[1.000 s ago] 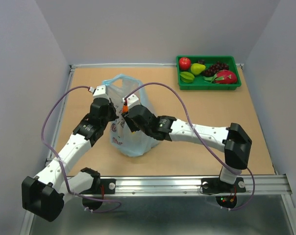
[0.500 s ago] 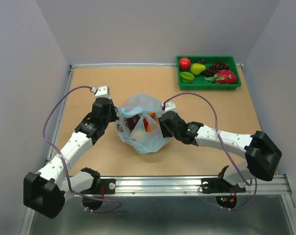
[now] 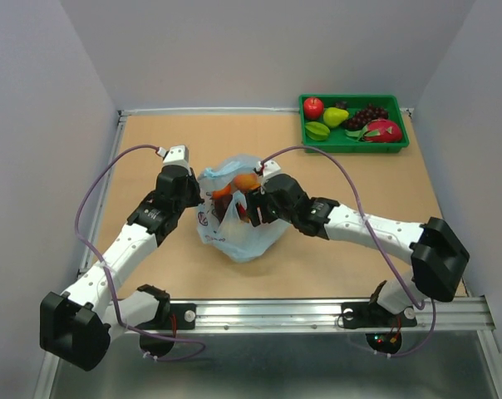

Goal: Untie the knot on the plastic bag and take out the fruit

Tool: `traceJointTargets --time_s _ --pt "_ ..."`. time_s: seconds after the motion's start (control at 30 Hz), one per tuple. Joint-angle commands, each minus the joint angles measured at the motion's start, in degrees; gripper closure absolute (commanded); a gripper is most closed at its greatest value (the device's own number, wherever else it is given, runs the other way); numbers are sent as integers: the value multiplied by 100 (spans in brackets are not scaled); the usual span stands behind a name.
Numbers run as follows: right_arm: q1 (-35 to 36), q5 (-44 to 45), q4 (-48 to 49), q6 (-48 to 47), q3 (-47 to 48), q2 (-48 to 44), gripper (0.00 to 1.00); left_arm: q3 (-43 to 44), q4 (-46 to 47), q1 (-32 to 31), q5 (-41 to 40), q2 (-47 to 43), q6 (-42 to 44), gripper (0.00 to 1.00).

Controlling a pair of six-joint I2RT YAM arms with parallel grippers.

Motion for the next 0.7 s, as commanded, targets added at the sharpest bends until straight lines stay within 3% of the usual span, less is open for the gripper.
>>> traceJointTargets --time_s 0.0,0.17,0.27,0.3,0.33,0.43,0.67 --pt "32 -216 474 -162 390 349 29 -37 202 2 59 -58 89 100" --pt "32 -278 606 -312 610 885 33 -28 202 2 33 -31 89 100" --pt "32 -331 632 -409 619 964 54 -19 202 2 16 -14 89 100" --pt "32 -401 632 -496 611 904 71 -19 211 2 7 -14 80 100" --pt "32 -593 632 -532 550 833 79 -19 194 2 -28 -14 80 100" --pt "49 -1139 632 -751 374 316 98 -11 176 2 -177 39 45 100" --pt "225 -3651 571 -1516 -408 -889 99 595 18 19 -363 610 -43 100"
